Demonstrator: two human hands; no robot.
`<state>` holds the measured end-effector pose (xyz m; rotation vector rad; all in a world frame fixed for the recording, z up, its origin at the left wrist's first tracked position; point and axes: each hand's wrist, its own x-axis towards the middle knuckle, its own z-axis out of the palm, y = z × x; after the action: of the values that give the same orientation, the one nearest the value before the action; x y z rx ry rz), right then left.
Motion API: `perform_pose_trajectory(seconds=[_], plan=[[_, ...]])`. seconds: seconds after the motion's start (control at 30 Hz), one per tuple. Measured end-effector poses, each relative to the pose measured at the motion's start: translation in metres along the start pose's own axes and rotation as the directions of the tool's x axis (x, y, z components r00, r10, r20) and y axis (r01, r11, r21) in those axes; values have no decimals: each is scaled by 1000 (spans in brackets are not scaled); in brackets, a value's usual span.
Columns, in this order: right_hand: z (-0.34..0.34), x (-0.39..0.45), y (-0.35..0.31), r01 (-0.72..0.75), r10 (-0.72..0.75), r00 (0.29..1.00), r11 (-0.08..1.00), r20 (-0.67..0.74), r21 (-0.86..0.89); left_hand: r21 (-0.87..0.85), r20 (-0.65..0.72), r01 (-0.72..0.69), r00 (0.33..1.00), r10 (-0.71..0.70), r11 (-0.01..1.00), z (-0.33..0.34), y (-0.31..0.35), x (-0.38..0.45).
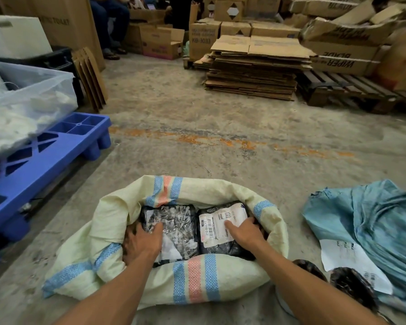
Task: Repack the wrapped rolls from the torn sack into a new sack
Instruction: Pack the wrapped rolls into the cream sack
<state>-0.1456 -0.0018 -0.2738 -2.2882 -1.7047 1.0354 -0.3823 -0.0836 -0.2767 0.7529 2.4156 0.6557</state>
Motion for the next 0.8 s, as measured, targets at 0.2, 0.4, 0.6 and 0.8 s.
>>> perform_pose_trajectory(seconds=[0.2,0.4,0.6,0.8], plan=[[-14,-14,-7,49,-40,999,930,33,-364,-27,-27,-99,995,98,995,-6,9,7],[-31,-1,7,209,-130,972,853,193,-479,-172,-93,-85,993,70,981,-12,17,16],[-30,-11,5,235,-133,970,733,205,-638,-469,22,26,1000,-17,883,-21,68,25],[-36,-1,3,218,-14,960,662,279,-717,-436,237,-35,960,152,899,-20,51,37]])
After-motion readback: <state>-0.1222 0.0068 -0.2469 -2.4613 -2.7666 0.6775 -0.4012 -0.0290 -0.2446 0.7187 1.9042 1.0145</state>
